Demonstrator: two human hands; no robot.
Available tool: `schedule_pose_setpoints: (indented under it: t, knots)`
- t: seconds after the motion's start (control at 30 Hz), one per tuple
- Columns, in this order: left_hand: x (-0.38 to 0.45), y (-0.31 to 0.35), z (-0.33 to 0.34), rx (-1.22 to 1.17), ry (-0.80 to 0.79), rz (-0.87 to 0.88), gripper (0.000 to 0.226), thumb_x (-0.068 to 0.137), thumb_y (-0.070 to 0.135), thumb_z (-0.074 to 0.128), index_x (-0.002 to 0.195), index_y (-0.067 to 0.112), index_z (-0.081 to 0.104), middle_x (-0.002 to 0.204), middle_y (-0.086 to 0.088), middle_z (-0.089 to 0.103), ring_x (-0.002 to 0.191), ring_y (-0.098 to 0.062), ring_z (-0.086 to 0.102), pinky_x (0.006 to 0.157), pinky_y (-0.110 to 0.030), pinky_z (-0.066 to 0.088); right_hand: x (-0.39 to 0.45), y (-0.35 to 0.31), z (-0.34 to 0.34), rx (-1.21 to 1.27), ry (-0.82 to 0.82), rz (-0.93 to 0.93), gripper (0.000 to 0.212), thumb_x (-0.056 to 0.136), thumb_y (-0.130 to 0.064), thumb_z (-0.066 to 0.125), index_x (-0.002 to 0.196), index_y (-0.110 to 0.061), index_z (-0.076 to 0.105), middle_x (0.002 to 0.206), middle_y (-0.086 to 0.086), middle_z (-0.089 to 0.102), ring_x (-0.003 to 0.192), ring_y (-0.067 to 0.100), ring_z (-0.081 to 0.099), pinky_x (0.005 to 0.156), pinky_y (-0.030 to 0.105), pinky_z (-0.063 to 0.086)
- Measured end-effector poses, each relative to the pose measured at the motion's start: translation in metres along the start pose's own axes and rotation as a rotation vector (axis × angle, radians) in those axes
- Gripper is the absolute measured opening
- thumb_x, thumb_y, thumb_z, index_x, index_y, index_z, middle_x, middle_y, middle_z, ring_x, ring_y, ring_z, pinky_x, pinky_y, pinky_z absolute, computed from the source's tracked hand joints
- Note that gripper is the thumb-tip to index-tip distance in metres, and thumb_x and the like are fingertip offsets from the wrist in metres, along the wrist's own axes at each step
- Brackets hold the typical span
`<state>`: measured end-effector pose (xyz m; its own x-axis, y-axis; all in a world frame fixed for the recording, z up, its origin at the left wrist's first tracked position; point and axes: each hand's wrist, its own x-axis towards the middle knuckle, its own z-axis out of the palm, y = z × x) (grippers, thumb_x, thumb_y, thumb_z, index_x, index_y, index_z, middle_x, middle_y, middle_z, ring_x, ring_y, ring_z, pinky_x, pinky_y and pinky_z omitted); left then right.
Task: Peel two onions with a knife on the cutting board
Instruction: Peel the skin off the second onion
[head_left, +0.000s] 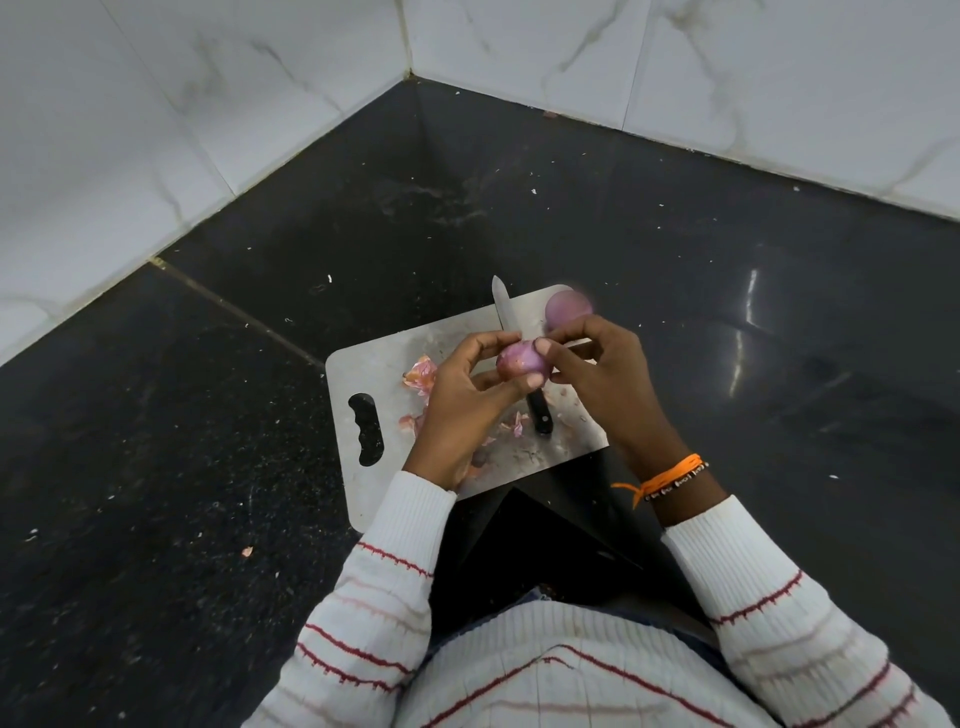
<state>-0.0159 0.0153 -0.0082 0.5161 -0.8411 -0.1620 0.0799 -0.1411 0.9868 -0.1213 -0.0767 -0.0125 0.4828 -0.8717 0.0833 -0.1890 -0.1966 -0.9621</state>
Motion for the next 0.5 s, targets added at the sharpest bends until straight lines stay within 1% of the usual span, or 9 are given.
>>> schedule_pose_setpoints:
  t: [0.07, 0.1, 0.17, 0.23, 0.33, 0.4, 0.5]
  knots:
    - [0.000, -0.001, 0.001, 0.007, 0.013, -0.001, 0.037, 0.080, 0.011, 0.074, 0.114, 0.018, 0.061, 0.117, -0.001, 0.063, 0.100, -0.012, 0.064, 0.079, -0.019, 0.055, 0.001, 0.002, -0.001, -0.038, -0.015, -0.026, 0.015, 0.085, -0.011, 0.064, 0.077, -0.024, 0.062, 0.080, -0.004, 0.064, 0.079, 0.022, 0.064, 0.074, 0.041, 0.056]
    - [0.000, -0.001, 0.000, 0.021, 0.015, 0.001, 0.036, 0.080, 0.010, 0.073, 0.113, 0.018, 0.061, 0.117, -0.001, 0.062, 0.100, -0.012, 0.064, 0.079, -0.019, 0.055, 0.001, 0.004, -0.001, -0.050, -0.022, -0.028, 0.012, 0.086, -0.010, 0.062, 0.080, -0.021, 0.062, 0.080, -0.002, 0.064, 0.080, 0.024, 0.064, 0.073, 0.039, 0.056]
    - [0.000, -0.002, -0.001, 0.034, 0.000, -0.002, 0.036, 0.081, 0.008, 0.072, 0.113, 0.017, 0.061, 0.118, -0.001, 0.062, 0.100, -0.012, 0.064, 0.080, -0.020, 0.056, 0.002, 0.006, -0.001, -0.046, -0.013, -0.015, 0.010, 0.088, -0.007, 0.059, 0.082, -0.015, 0.061, 0.081, -0.001, 0.062, 0.080, 0.026, 0.064, 0.067, 0.031, 0.057]
    - [-0.001, -0.004, -0.001, -0.004, -0.030, -0.006, 0.035, 0.081, 0.005, 0.070, 0.114, 0.014, 0.061, 0.118, -0.003, 0.062, 0.100, -0.014, 0.064, 0.080, -0.022, 0.056, 0.002, 0.008, -0.002, -0.072, 0.008, -0.020, 0.009, 0.089, -0.006, 0.057, 0.083, -0.012, 0.059, 0.083, 0.002, 0.061, 0.077, 0.024, 0.064, 0.062, 0.023, 0.056]
    - [-0.001, -0.006, 0.001, -0.068, -0.049, -0.033, 0.033, 0.083, 0.002, 0.067, 0.114, 0.011, 0.060, 0.118, -0.005, 0.061, 0.105, -0.020, 0.064, 0.083, -0.029, 0.057, 0.003, 0.015, -0.002, -0.153, 0.032, -0.037, 0.005, 0.088, -0.003, 0.058, 0.084, -0.007, 0.058, 0.088, 0.007, 0.060, 0.073, 0.021, 0.063, 0.061, 0.024, 0.056]
    - [-0.002, -0.006, 0.003, -0.188, -0.075, -0.058, 0.029, 0.085, 0.001, 0.065, 0.112, 0.011, 0.060, 0.116, -0.005, 0.061, 0.105, -0.024, 0.065, 0.084, -0.032, 0.057, 0.003, 0.023, -0.003, -0.234, 0.044, -0.061, 0.011, 0.086, 0.001, 0.059, 0.081, -0.009, 0.056, 0.088, 0.008, 0.059, 0.071, 0.023, 0.063, 0.060, 0.021, 0.052]
    - [-0.001, -0.002, 0.003, -0.295, -0.086, -0.071, 0.024, 0.086, 0.005, 0.063, 0.108, 0.016, 0.060, 0.120, -0.007, 0.060, 0.107, -0.024, 0.065, 0.083, -0.031, 0.057, -0.001, 0.033, -0.006, -0.322, 0.036, -0.042, 0.019, 0.081, 0.001, 0.065, 0.075, -0.014, 0.055, 0.084, 0.007, 0.059, 0.071, 0.024, 0.061, 0.061, 0.017, 0.044]
